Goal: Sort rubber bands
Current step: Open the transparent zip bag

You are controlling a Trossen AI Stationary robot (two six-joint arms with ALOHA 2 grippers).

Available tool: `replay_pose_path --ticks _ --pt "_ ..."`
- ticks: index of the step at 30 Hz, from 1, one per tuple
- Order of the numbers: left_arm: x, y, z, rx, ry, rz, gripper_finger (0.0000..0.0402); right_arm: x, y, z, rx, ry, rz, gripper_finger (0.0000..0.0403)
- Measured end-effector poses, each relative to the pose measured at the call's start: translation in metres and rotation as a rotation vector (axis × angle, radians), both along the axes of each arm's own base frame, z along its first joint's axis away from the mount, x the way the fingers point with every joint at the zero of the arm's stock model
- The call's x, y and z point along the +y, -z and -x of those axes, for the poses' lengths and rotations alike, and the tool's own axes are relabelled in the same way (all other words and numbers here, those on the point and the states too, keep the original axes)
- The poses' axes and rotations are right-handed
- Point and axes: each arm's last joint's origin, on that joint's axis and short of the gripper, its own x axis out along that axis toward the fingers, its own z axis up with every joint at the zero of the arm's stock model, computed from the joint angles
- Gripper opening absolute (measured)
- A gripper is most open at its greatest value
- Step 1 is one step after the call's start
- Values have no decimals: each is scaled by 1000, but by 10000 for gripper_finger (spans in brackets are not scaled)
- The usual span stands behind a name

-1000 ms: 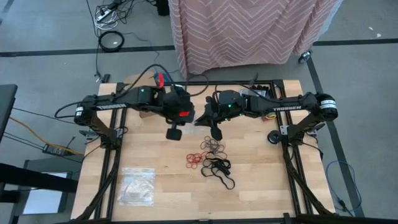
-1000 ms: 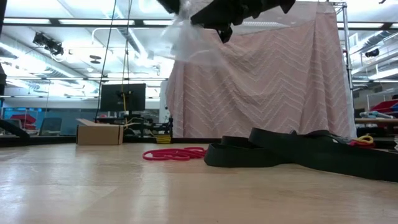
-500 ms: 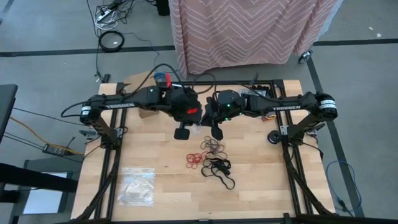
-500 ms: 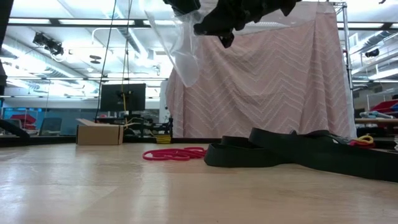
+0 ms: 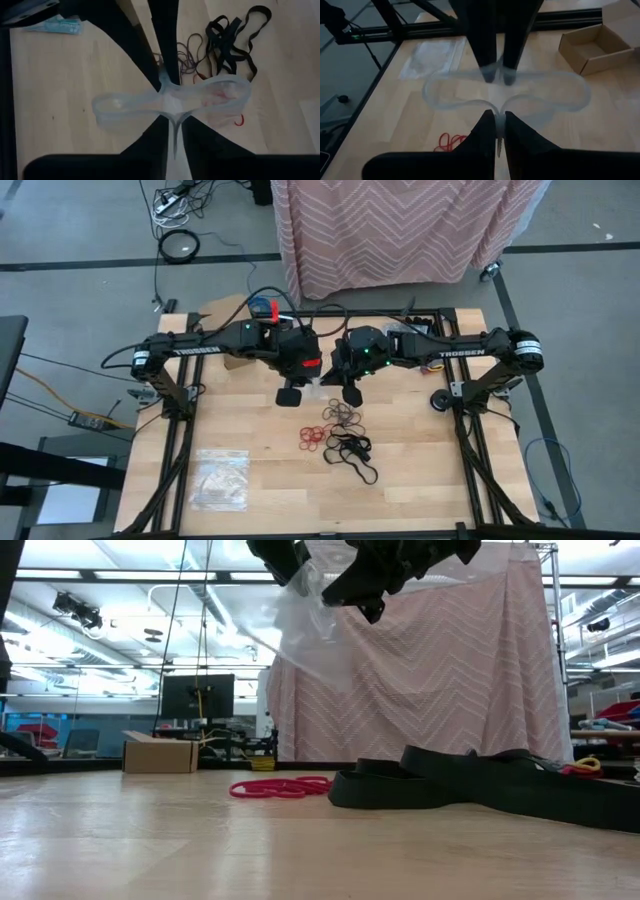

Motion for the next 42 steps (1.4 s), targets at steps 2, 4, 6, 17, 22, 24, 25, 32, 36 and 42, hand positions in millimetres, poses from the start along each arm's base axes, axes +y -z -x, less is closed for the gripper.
replay_pose_path --ticks 2,4,6,17,22,24,25,32,36,42 --pt "0 0 0 -4 -2 1 85 -1 1 1 11 2 -1 13" --pt "1 -1 0 -6 -12 6 99 -2 2 1 25 6 -3 13" --pt "2 -3 2 -12 -41 21 110 -3 3 2 34 15 -11 13" --pt "8 -32 34 -73 -110 -4 125 -14 0 9 54 58 -27 13" --pt "10 -37 41 -76 -125 -23 125 -19 -10 12 2 67 -27 13" --pt "12 -38 40 -86 -118 -35 125 -19 -13 12 -25 62 -26 13" --pt "13 -38 39 -96 -112 -41 126 -20 -14 12 -35 62 -26 13" --pt "25 -53 37 -215 -114 -47 153 -26 -11 15 10 82 -34 13" --pt "31 -65 47 -216 -129 -6 177 -31 -10 17 25 97 -38 13" --pt "36 -55 59 -55 -185 38 209 -33 -17 25 21 94 -41 13"
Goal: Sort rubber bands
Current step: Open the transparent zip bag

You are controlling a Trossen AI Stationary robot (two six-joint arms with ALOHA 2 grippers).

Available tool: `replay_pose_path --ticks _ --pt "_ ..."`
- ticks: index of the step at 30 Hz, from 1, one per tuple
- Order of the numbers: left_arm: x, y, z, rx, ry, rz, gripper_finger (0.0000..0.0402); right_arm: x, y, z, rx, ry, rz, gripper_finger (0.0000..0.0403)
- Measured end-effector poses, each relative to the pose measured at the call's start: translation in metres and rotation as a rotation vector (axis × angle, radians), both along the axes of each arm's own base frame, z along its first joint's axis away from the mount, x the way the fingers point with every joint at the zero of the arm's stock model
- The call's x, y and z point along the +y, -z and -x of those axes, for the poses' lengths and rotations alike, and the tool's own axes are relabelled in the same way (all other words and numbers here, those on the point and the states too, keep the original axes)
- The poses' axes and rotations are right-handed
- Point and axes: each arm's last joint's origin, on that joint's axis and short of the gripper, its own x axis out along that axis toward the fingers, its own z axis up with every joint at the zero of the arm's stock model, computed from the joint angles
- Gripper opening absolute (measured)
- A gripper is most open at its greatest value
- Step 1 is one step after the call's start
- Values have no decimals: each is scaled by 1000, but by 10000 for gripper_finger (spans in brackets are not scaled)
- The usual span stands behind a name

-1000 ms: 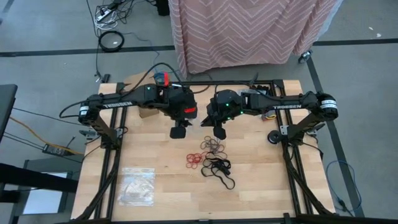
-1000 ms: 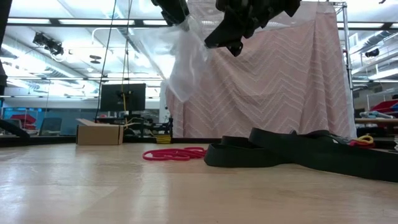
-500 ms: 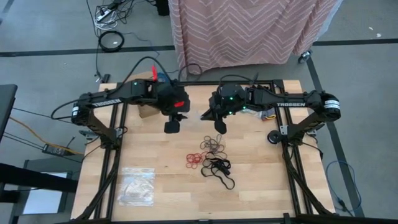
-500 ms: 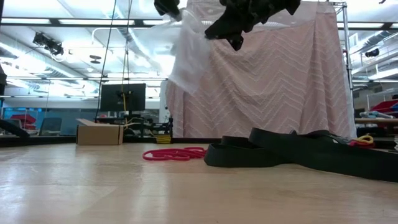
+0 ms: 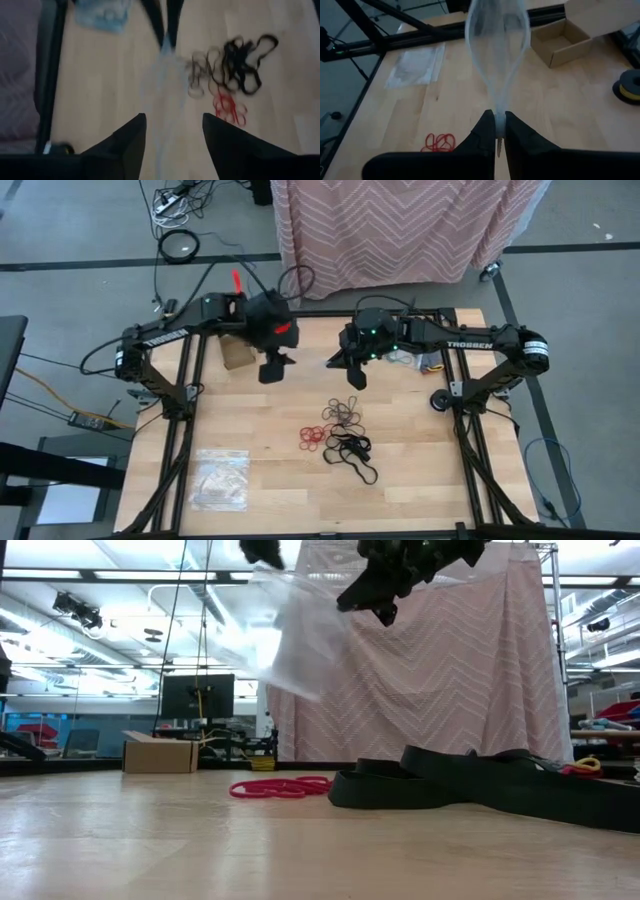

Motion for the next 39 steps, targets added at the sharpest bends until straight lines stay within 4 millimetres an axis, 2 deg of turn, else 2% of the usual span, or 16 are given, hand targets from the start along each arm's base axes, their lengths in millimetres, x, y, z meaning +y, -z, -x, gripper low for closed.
replay_pose_path --ticks 4,8,10,16,20,25,29,34,39 --pt "2 13 1 71 -29 24 213 2 5 15 137 0 28 13" --pt "3 38 -4 124 -41 53 209 4 22 29 351 9 63 13" --pt "2 53 -11 113 -30 87 206 6 31 33 402 2 57 13" --pt "-8 99 -32 11 35 237 191 14 33 27 354 -8 65 13" --pt "-13 117 -40 -40 29 243 152 15 31 22 282 7 59 13" --pt "-8 127 -45 -30 -35 180 89 15 26 17 216 8 48 13" --pt "-2 126 -51 -91 -40 166 16 16 23 14 176 -6 45 13" --pt "1 123 -65 -217 -6 205 4 16 18 10 102 -14 50 13" --pt "-1 127 -68 -201 28 341 3 12 19 11 111 13 31 13"
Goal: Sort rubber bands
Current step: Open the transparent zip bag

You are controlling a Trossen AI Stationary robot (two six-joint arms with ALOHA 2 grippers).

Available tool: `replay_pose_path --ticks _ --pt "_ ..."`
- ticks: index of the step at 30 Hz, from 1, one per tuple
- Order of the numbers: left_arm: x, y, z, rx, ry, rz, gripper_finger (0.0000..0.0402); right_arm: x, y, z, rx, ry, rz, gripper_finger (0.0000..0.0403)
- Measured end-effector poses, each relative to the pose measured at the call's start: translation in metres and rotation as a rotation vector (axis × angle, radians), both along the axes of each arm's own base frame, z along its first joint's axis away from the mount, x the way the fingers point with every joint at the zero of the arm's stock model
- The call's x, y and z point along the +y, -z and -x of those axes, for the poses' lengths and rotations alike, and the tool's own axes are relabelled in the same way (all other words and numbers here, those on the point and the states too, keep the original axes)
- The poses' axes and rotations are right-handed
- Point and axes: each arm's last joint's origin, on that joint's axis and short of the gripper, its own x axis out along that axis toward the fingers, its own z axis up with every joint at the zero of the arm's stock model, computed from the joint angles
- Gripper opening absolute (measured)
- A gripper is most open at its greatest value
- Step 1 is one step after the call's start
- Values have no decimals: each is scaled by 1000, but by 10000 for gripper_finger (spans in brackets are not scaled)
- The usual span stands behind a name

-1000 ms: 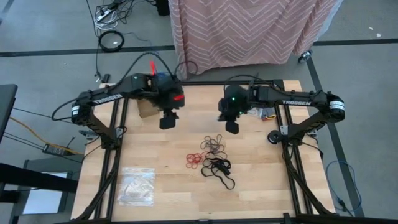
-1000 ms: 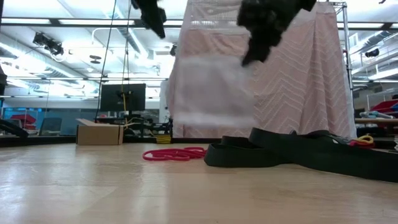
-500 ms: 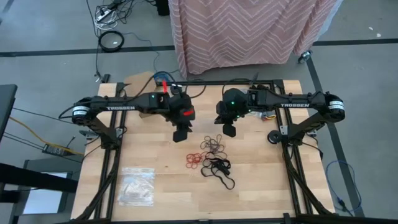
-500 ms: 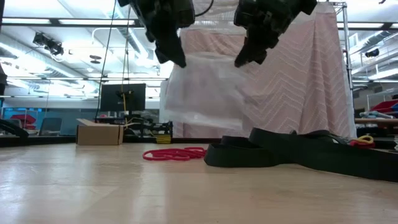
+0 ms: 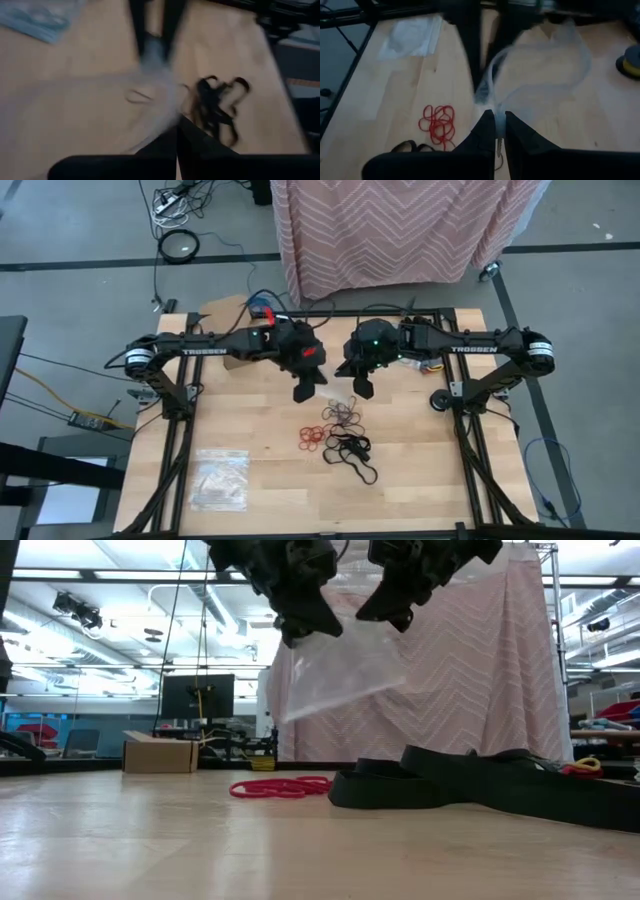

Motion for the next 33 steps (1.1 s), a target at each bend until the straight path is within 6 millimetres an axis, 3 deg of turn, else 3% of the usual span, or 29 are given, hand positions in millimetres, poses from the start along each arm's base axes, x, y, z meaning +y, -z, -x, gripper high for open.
replay_pose_path --ticks 3,6,11,19,27,30,33 --pt "-2 -22 13 49 27 -25 3 -2 4 4 55 11 -10 13" --pt "-3 -47 32 111 28 -156 2 -1 6 6 84 2 -9 13" --pt "8 -63 56 221 -12 -320 7 2 6 5 80 -11 -5 13" --pt "34 -63 72 265 -28 -263 91 3 6 4 75 -22 -8 13" --pt "35 -52 65 254 0 -163 195 3 4 3 50 -31 -11 13" --pt "34 -45 62 264 -12 -151 212 3 4 2 44 -31 -10 13" --pt "34 -43 60 263 -43 -180 200 3 3 2 39 -28 -13 13"
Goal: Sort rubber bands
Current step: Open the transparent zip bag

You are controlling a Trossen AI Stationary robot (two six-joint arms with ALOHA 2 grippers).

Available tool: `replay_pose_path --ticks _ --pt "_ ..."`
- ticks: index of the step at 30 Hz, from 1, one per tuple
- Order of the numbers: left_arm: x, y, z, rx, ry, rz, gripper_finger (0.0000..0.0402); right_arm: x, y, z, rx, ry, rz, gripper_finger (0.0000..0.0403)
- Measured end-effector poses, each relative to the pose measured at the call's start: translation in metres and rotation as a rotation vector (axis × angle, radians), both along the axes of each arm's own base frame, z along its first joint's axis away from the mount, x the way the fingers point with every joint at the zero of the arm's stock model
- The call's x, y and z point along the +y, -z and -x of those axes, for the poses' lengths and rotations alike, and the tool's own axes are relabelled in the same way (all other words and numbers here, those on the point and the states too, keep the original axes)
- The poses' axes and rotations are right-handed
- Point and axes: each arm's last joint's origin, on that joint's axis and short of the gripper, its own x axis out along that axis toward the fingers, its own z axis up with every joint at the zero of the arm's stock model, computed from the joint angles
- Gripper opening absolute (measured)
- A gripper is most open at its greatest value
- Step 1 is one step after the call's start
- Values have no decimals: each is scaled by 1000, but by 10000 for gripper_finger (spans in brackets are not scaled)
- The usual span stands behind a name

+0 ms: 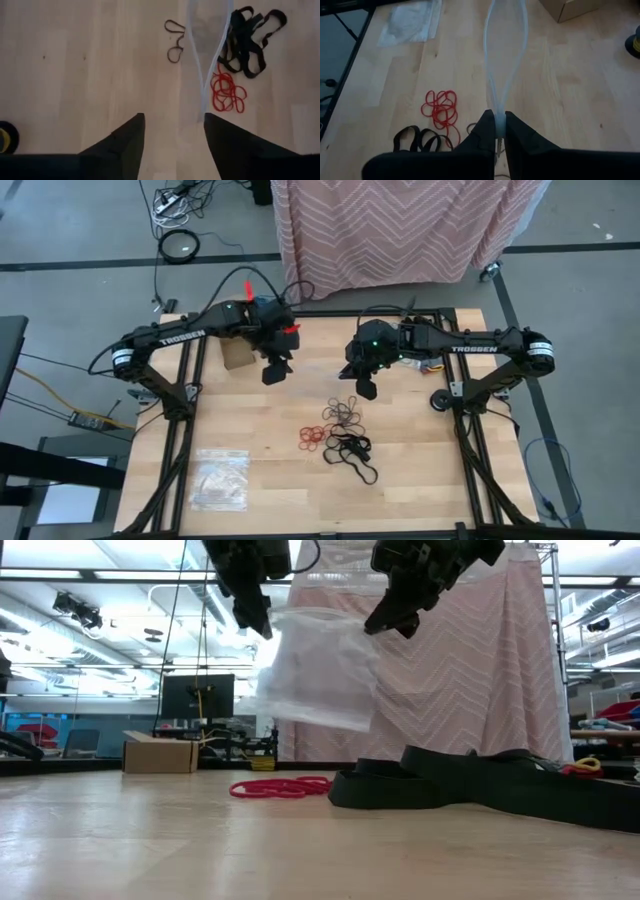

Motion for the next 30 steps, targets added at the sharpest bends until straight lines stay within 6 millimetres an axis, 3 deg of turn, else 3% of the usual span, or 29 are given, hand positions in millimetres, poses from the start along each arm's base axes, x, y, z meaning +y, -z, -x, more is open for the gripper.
replay_pose_path --ticks 2,6,7,13,23,30 --pt "0 0 -1 -1 -9 -14 165 0 0 0 1 1 -1 13" --pt "-1 -2 -4 -43 11 7 37 -1 0 0 -3 3 0 13" --pt "-1 -2 -4 -51 17 16 20 -1 -1 0 -8 4 1 13" --pt "-1 -3 -15 -129 25 39 4 -8 -5 -3 -69 22 8 12" --pt "-6 19 -53 -207 62 73 2 -13 -7 -4 -99 17 -4 11" --pt "-2 17 -70 -334 17 83 1 -13 -7 -4 -97 18 -4 11"
